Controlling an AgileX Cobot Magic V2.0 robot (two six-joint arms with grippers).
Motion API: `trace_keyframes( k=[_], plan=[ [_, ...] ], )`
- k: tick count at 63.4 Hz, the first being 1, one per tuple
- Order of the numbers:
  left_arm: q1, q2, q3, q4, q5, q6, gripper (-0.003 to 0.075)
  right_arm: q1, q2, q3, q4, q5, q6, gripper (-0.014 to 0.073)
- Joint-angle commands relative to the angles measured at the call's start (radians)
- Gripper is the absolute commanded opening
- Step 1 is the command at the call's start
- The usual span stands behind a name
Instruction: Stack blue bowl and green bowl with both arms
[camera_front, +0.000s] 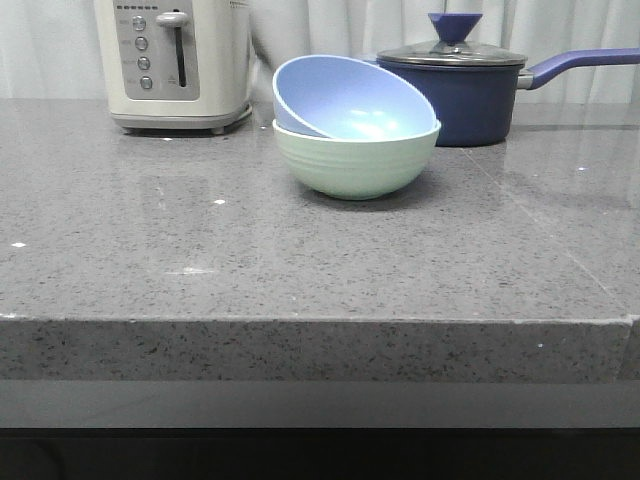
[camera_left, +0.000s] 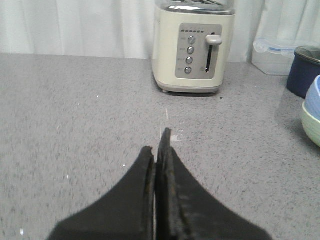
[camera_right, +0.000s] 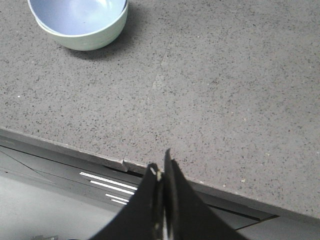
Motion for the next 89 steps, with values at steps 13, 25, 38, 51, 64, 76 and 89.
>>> trace_keyframes(
  k=[13, 25, 38, 51, 64, 76, 89],
  plan=[
    [0.029, -0.132, 0.172, -0.032, -0.223, 0.006, -0.002, -0.004, 0.004, -0.021, -0.005, -0.068, 0.001, -0.0063],
    [0.029, -0.149, 0.213, -0.032, -0.266, 0.006, -0.002, -0.004, 0.004, -0.021, -0.005, -0.069, 0.001, -0.0063],
    [0.029, -0.148, 0.236, -0.032, -0.294, 0.006, -0.002, -0.004, 0.004, -0.021, -0.005, -0.068, 0.001, -0.0063],
    [0.029, -0.148, 0.246, -0.032, -0.294, 0.006, -0.002, -0.004, 0.004, -0.021, -0.005, -0.068, 0.001, -0.0063],
    [0.029, -0.148, 0.246, 0.003, -0.294, -0.011, -0.002, -0.004, 0.004, -0.021, -0.005, -0.068, 0.001, -0.0063],
    [0.029, -0.148, 0.246, 0.076, -0.294, -0.074, -0.002, -0.004, 0.004, -0.021, -0.005, -0.068, 0.001, -0.0063],
    [0.029, -0.148, 0.246, 0.075, -0.294, -0.074, -0.002, -0.004, 0.004, -0.021, -0.005, -0.068, 0.001, -0.0063]
  ],
)
